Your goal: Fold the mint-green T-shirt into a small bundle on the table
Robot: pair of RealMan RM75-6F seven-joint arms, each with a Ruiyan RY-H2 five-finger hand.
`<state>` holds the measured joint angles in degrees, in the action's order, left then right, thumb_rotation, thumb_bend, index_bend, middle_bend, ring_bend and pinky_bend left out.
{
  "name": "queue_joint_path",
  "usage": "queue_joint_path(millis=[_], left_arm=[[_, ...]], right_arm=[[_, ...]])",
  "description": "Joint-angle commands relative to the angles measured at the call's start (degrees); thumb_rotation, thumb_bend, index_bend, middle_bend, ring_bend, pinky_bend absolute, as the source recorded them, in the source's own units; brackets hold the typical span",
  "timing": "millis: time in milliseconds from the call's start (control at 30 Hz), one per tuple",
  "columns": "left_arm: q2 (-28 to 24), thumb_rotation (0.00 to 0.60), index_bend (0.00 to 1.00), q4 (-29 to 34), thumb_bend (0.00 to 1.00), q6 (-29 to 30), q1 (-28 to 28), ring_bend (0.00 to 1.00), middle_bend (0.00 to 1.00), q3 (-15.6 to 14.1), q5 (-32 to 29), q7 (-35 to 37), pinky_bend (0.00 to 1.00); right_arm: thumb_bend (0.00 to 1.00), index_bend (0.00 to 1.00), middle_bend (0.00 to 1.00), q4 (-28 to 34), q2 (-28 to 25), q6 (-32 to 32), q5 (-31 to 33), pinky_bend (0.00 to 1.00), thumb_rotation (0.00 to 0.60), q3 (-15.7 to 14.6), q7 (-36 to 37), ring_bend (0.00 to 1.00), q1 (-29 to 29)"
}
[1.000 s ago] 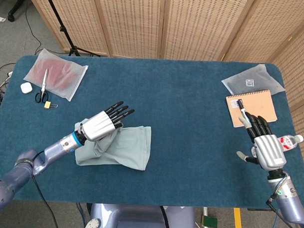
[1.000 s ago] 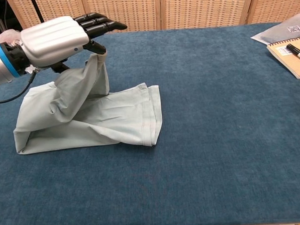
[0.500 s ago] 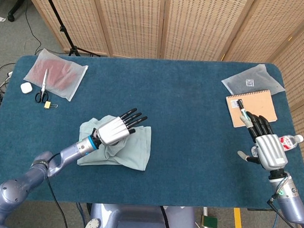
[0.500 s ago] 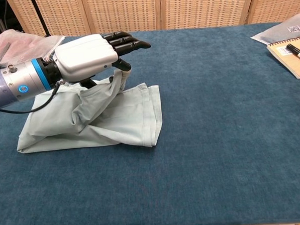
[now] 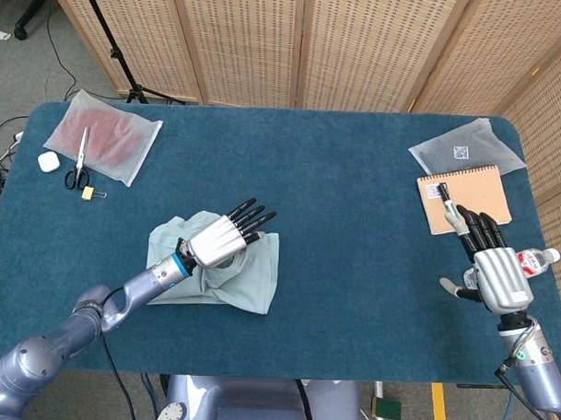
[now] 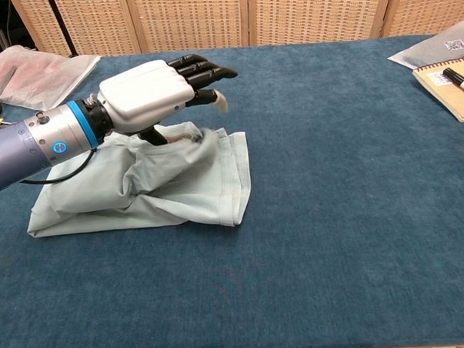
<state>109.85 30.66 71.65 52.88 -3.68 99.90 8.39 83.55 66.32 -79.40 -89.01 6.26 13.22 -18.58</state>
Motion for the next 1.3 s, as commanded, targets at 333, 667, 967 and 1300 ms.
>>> queue_joint_path(millis=[333, 667, 967, 1300], left_arm=[[-2.25, 0.6, 0.0, 4.66, 0.0, 5.83, -0.52, 0.0, 0.0, 2.41, -1.05, 3.76, 0.0], [-13.14, 0.6, 0.0, 18.05, 0.0, 6.64, -3.24, 0.0, 0.0, 0.4, -0.4, 2.29, 0.0], [-21.23, 0.6, 0.35, 30.2, 0.14, 0.91, -4.07, 0.0, 0.0, -2.88, 0.3, -0.6, 0.0], [-26.18, 0.6, 0.57, 42.18, 0.21, -7.48, -2.87, 0.0, 0.0, -1.72, -2.88, -6.9, 0.0]], right_arm=[[0.0, 0.0, 0.0, 0.12, -0.01, 0.08, -0.02, 0.04, 0.6, -0.04, -0.2, 0.0, 0.03], [0.0, 0.0, 0.0, 0.53, -0.12, -0.19, -0.17, 0.04, 0.6, -0.05, -0.31, 0.0, 0.17], [0.0, 0.0, 0.0, 0.83, -0.21, -0.25, -0.23, 0.04, 0.6, -0.06, -0.44, 0.0, 0.22], [0.0, 0.0, 0.0, 0.83, -0.29, -0.32, -0.12, 0.04, 0.6, 0.04, -0.41, 0.0, 0.28]])
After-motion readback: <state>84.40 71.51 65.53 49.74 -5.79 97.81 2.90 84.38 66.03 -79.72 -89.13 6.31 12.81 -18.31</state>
